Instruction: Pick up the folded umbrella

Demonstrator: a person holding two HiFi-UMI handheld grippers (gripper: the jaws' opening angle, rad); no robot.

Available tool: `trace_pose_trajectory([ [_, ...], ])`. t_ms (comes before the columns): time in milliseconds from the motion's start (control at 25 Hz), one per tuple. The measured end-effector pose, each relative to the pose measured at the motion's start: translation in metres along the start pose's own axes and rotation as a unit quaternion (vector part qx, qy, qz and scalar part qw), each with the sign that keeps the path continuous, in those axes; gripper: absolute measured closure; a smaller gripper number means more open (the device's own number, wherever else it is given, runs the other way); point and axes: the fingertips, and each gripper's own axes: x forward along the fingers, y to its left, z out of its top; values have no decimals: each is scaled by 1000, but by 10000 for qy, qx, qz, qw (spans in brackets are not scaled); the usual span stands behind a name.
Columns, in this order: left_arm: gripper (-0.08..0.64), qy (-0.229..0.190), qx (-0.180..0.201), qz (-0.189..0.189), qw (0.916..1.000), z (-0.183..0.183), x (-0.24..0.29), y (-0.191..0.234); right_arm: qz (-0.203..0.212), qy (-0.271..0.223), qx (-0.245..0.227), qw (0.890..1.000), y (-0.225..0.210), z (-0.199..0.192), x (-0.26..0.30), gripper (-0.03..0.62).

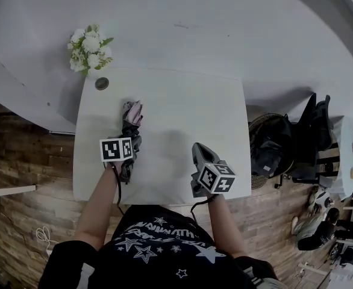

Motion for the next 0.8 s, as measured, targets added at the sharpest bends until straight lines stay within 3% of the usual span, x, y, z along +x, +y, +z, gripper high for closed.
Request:
trace_pose_trajectory([
  [320,334,134,28,214,9997,-1,3,7,-57,74,184,9998,-11,-9,2,575],
  [800,354,70,-528,-482,9974,-5,-9,-3,174,18,89,9998,-5,-8,-10,575],
])
